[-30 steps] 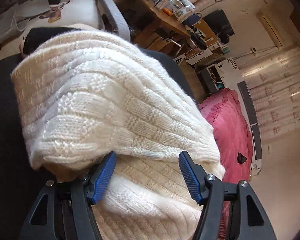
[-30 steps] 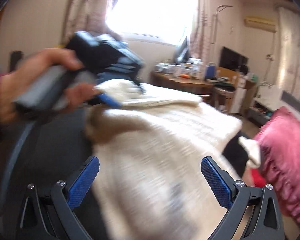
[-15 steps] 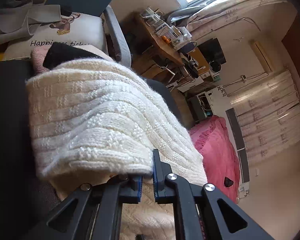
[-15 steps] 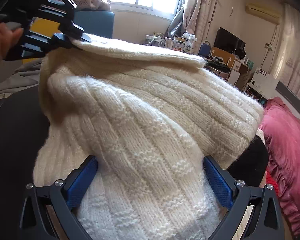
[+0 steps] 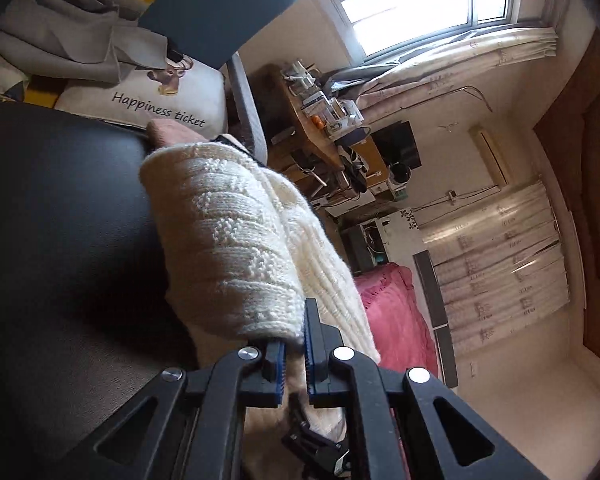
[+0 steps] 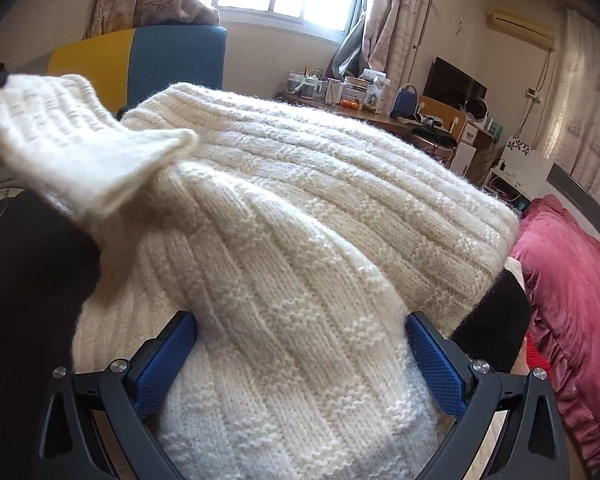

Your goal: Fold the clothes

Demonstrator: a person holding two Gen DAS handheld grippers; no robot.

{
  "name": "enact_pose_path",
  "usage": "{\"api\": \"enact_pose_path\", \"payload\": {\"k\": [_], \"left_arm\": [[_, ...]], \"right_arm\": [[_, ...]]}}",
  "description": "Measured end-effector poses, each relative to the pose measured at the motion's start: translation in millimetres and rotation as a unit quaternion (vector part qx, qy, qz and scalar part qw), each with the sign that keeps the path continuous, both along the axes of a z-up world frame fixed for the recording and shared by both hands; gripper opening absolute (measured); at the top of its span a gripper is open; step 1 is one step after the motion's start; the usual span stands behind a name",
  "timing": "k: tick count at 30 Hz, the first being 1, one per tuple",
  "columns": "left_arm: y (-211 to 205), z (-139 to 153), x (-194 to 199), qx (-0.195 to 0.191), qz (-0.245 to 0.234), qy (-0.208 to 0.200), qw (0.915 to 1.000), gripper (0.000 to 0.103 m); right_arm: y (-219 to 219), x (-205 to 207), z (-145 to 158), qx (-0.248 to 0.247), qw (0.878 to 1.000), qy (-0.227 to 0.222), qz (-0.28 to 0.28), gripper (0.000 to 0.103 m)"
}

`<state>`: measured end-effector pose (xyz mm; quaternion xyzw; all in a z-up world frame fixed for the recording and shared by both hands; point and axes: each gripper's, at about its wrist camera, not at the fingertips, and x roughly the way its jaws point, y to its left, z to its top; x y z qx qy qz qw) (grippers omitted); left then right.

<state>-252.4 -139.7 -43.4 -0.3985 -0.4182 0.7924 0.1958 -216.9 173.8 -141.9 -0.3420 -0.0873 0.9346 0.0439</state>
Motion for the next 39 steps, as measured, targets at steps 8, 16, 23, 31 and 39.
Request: {"api": "enact_pose_path", "payload": {"k": [8,16,23,31,39], "left_arm": [[-81,-58,85,-0.034,0.032,-0.061,0.997,0.006],[-105,-87,167,-0.317,0.081,-0.107,0.9389,0.021],[-33,-88,178,-0.394,-0.046,-0.017,0.9176,0.031],[27,-114,118,-0.46,-0.157,-0.029,0.8737,0.043],[34,-122,105,-0.508,-0.112,-0.038,0.8531,0.018]], "right_arm": [[13,-9,0,0.007,1.0,0.012,-0.007,0.103],[13,-4,0,0.011,1.0,0.023,-0.011,0.103],[12,-5,0,0.018,0.999,0.031,-0.016,0.103],[16,-7,-1,0.013,0.999,0.04,-0.013,0.103],[19,-3,-2,0.012,0.999,0.05,-0.01,0.103]]}}
